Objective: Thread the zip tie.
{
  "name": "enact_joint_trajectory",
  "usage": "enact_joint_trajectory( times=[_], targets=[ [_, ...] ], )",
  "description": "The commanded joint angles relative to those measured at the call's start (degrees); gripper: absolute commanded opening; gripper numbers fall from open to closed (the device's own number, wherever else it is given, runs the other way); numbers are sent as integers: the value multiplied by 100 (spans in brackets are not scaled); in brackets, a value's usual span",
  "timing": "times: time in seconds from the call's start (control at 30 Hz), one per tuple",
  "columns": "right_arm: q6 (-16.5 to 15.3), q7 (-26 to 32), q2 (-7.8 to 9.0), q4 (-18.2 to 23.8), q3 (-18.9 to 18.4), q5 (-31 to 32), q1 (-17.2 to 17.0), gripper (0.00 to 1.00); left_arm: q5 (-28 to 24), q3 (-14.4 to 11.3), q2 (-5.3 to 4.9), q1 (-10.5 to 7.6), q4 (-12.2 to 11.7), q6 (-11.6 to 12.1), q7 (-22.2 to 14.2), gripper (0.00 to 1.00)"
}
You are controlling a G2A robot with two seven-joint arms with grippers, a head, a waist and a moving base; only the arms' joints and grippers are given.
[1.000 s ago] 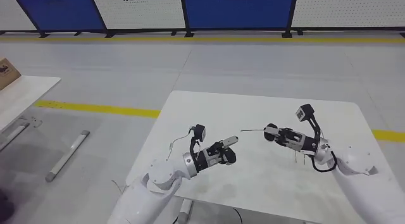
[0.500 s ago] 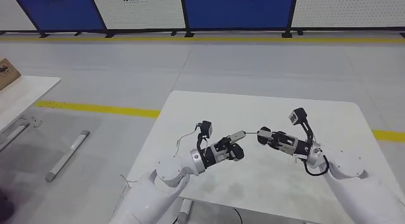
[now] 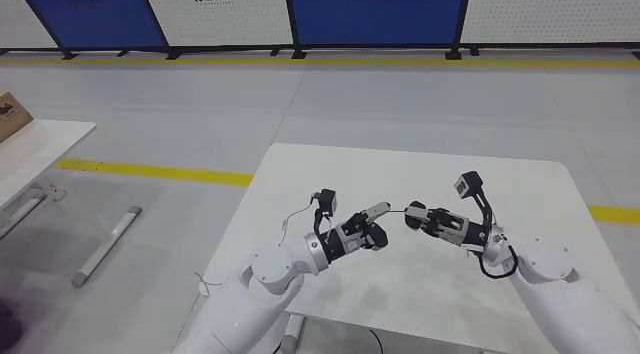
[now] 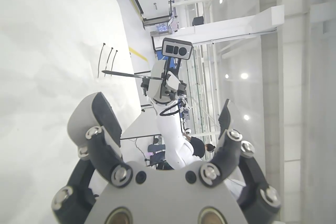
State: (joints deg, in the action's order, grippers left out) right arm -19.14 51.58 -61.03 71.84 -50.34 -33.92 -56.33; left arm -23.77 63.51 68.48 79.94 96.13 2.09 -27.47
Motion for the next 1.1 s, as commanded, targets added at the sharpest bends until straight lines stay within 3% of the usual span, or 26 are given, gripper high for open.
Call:
enact_joint_trajectory(
  times=[0.0,0.13,0.53,0.7,0.73,0.77,0.8,0.83,0.97,1.03,1.07],
  targets=[
    [-8,-87,-12,86,-5,84,-44,0,-248,-48,31,-102,-98,-27,107,100],
    [23,-156,-41,118,-18,148,-87,0,-524,-174,102,-289,-309,13,465,100],
    [23,-156,-41,118,-18,148,-87,0,-455,-220,104,-272,-301,24,465,100],
    [23,-156,-41,118,-18,148,-87,0,-501,-188,99,-265,-371,193,374,100],
    [23,-156,-41,118,-18,148,-87,0,-540,-175,99,-260,-396,233,361,93],
    [23,-156,-41,118,-18,148,-87,0,-582,-168,100,-256,-413,250,338,73],
    [23,-156,-41,118,-18,148,-87,0,-631,-163,100,-254,-424,262,306,44],
    [23,-156,-41,118,-18,148,-87,0,-652,-156,99,-256,-438,263,283,35],
    [23,-156,-41,118,-18,148,-87,0,-721,-152,95,-282,-476,168,205,17],
    [23,-156,-41,118,-18,148,-87,0,-736,-166,98,-295,-498,145,199,13],
    [23,-156,-41,118,-18,148,-87,0,-746,-174,98,-305,-506,107,191,18]
  ],
)
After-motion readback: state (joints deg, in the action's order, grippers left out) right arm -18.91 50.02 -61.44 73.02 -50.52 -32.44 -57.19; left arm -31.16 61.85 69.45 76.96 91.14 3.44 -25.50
